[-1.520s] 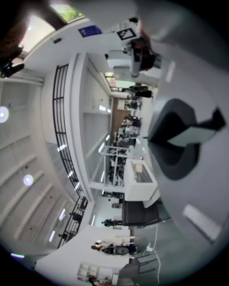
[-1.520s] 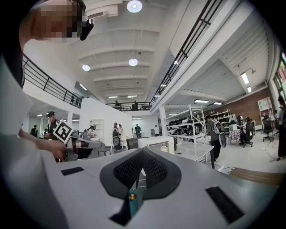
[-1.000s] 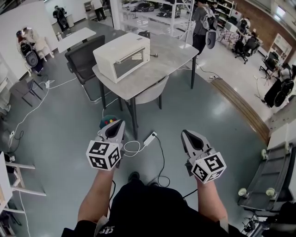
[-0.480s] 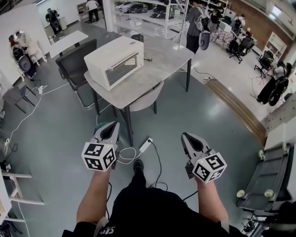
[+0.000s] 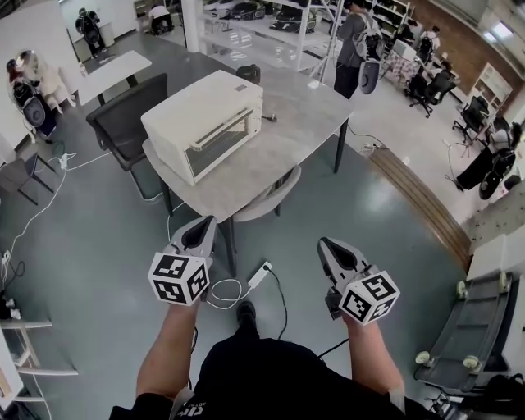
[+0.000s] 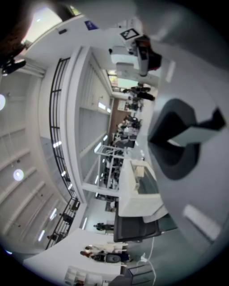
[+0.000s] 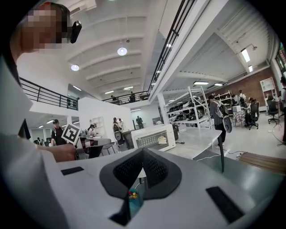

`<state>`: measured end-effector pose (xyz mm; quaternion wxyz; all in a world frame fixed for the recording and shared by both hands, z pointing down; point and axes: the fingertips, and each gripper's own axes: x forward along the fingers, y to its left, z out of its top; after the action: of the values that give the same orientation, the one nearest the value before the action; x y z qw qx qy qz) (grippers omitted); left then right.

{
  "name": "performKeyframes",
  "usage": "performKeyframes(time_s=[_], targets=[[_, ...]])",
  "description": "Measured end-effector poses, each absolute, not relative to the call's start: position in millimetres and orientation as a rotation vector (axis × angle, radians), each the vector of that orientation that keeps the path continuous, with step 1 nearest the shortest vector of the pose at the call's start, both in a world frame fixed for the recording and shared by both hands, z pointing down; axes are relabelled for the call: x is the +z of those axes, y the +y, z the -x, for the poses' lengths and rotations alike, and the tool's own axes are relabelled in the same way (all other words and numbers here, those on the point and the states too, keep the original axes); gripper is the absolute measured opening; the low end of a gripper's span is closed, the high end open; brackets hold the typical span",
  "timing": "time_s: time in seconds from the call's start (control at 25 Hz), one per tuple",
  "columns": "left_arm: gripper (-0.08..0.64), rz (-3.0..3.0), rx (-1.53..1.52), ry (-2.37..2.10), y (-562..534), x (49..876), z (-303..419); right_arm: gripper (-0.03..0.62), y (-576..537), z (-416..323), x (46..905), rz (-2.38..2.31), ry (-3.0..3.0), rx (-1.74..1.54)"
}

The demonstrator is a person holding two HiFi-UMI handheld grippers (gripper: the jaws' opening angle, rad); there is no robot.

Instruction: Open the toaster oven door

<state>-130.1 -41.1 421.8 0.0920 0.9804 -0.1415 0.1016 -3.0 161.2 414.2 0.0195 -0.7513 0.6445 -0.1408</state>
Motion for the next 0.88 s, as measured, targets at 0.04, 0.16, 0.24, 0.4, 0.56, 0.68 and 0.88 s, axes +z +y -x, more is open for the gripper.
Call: performKeyframes(time_s=[0.04,0.16,0.24,0.4,0.56,0.68,0.88], targets=[[0.007,-2.907,0.307,-0.418,-50.8,423.9,125.4,-0.006,148.4,1.5,415.7,2.323,2.013,-0.447],[0.008,-2.897,0.322,-0.413,-78.9,429.3,112.6,-0.006,112.7,-4.7,418.8,2.307,2.046,-0.471],[0.006,-2.888,0.323,-0.416,-98.6,430.6,105.6,-0.006,89.9,-10.4,418.9,2.299,2.059,-0.481],[0.008,-2.868,0.327,-0.400,-129.1,434.7,94.7,-0.006,52.7,-21.1,413.6,2.305,2.063,-0.473],[0.008,-2.878,0.318,-0.366,-153.3,434.0,80.7,-0.006,25.2,-29.1,404.7,2.322,2.065,-0.421],[0.008,-2.882,0.298,-0.343,-161.2,428.1,71.1,-0.006,13.3,-31.5,398.4,2.325,2.076,-0.402],[0.008,-2.882,0.295,-0.321,-166.5,427.9,61.2,-0.006,-2.8,-40.9,392.6,2.326,2.089,-0.394]])
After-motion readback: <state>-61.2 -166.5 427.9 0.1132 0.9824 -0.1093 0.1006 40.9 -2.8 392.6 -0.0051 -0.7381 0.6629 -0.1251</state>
